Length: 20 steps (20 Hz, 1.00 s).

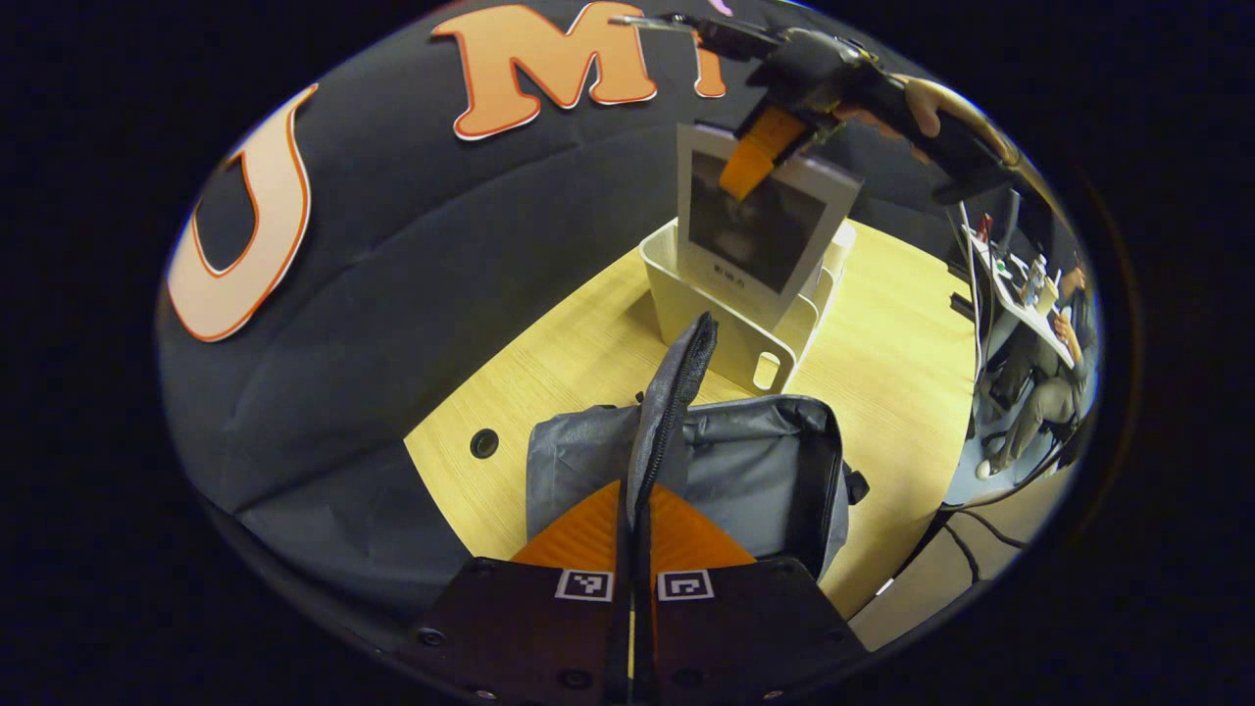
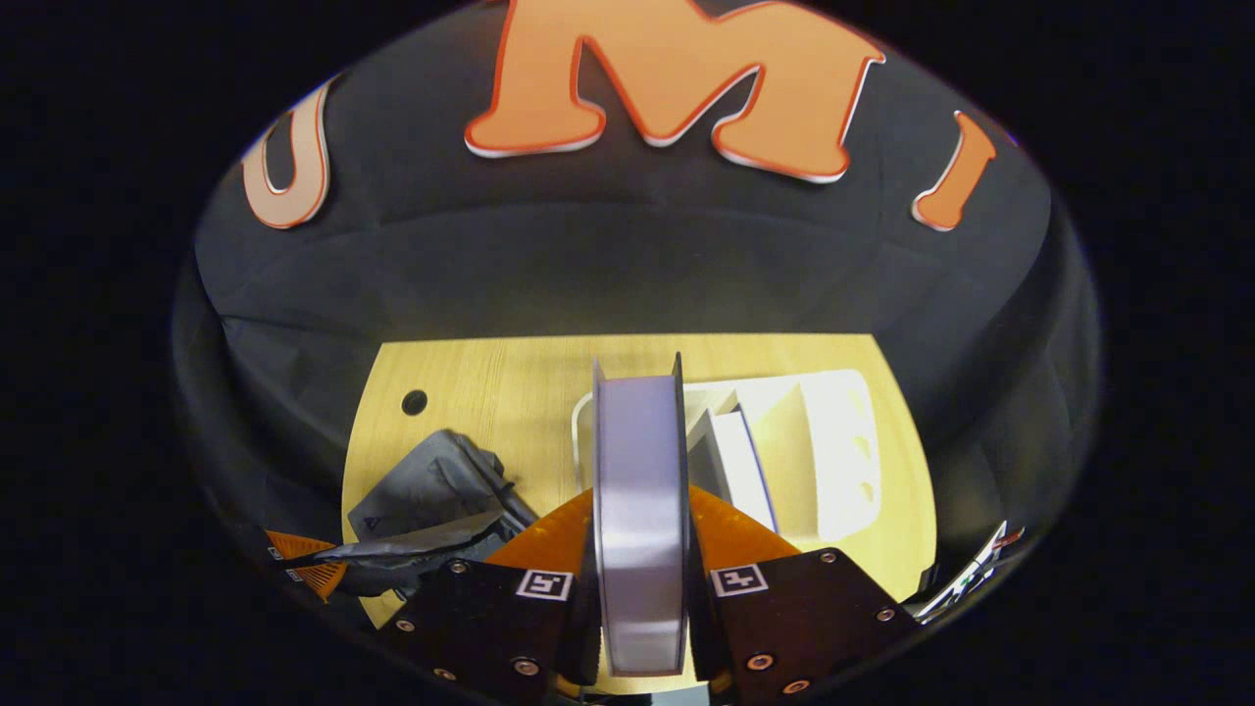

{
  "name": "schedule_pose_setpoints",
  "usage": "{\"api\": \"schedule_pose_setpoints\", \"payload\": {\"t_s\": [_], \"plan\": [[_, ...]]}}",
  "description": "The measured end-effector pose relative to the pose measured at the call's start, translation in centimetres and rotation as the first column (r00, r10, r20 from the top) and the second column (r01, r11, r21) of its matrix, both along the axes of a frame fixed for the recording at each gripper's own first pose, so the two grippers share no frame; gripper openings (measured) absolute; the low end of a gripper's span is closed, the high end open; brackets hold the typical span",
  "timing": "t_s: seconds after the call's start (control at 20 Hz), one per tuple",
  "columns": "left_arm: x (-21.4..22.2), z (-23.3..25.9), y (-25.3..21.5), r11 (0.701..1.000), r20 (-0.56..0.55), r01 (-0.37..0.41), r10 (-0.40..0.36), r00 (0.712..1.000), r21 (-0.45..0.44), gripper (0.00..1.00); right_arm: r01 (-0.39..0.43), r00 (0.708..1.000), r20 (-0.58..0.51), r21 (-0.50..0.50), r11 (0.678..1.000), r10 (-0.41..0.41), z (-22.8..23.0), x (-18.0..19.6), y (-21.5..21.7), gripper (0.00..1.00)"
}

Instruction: Open the schoolbag, grab two books from the bookshelf and put them into the schoolbag.

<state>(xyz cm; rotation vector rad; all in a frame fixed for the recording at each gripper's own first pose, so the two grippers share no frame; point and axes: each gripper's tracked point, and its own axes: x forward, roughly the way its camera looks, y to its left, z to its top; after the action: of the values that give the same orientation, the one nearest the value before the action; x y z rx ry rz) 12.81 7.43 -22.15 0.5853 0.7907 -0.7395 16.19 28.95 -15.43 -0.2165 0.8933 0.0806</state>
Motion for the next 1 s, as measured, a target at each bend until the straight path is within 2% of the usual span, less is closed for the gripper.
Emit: {"api": "schedule_pose_setpoints", "payload": {"t_s": [0.25,0.35,0.45,0.65,0.75,1.0], "plan": [[-0.2,-0.3,-0.1,0.999,0.009,0.050,-0.050,0.999,0.013,0.02,0.029,0.994,0.097,0.147,0.989,-0.044,6.2,-6.1,1.2,0.36],[-0.3,-0.3,-0.3,0.999,0.003,0.050,-0.050,0.999,0.014,0.02,0.049,0.992,0.107,0.194,0.980,-0.070,6.6,-8.7,0.7,0.36],[-0.3,-0.3,-0.4,0.998,-0.001,0.057,-0.057,0.998,0.016,0.02,0.085,0.988,0.100,0.280,0.956,-0.117,6.1,-11.3,0.7,0.36],[0.0,-0.4,-0.2,0.997,0.004,0.065,-0.065,0.998,0.045,0.02,0.154,0.980,0.047,0.442,0.884,-0.194,2.9,-15.2,0.2,0.36],[-0.1,-0.4,-0.5,0.997,-0.001,0.064,-0.064,0.998,0.048,0.02,0.195,0.973,0.004,0.512,0.836,-0.230,0.0,-16.2,0.2,0.35],[-0.2,-0.4,-0.9,0.996,-0.004,0.054,-0.054,0.999,0.072,0.02,0.297,0.951,-0.142,0.661,0.690,-0.274,-7.3,-17.2,2.2,0.35]]}}
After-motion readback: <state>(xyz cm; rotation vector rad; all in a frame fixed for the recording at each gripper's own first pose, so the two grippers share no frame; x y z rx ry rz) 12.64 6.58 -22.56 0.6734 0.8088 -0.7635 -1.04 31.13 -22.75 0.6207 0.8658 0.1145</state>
